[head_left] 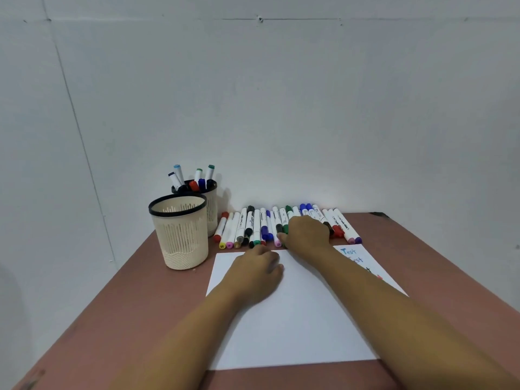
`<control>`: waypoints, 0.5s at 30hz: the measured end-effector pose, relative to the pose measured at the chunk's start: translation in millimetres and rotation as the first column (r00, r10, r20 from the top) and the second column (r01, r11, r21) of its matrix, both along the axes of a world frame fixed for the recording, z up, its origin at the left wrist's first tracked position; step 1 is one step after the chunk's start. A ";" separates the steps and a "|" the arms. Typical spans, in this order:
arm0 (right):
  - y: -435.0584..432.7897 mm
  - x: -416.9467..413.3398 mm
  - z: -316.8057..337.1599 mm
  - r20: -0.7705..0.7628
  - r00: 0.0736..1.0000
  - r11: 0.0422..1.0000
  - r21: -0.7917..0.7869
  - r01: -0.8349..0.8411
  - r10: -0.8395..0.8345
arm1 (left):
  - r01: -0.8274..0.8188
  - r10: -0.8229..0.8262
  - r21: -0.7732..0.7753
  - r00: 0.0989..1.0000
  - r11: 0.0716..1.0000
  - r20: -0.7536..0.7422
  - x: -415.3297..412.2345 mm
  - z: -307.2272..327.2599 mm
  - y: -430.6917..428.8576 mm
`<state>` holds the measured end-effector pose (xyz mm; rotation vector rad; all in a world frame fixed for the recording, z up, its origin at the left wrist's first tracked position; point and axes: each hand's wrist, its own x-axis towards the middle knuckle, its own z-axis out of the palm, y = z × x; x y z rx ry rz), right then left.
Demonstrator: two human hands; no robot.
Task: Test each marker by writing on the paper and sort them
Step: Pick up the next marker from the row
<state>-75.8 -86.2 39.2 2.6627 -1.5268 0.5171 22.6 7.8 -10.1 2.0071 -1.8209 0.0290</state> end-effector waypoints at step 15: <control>10.7 -22.8 4.9 0.557 0.825 0.992 0.121 0.032 -0.095 | -0.023 -0.012 -0.143 0.971 0.989 -0.240 -2.2 19.4 1.7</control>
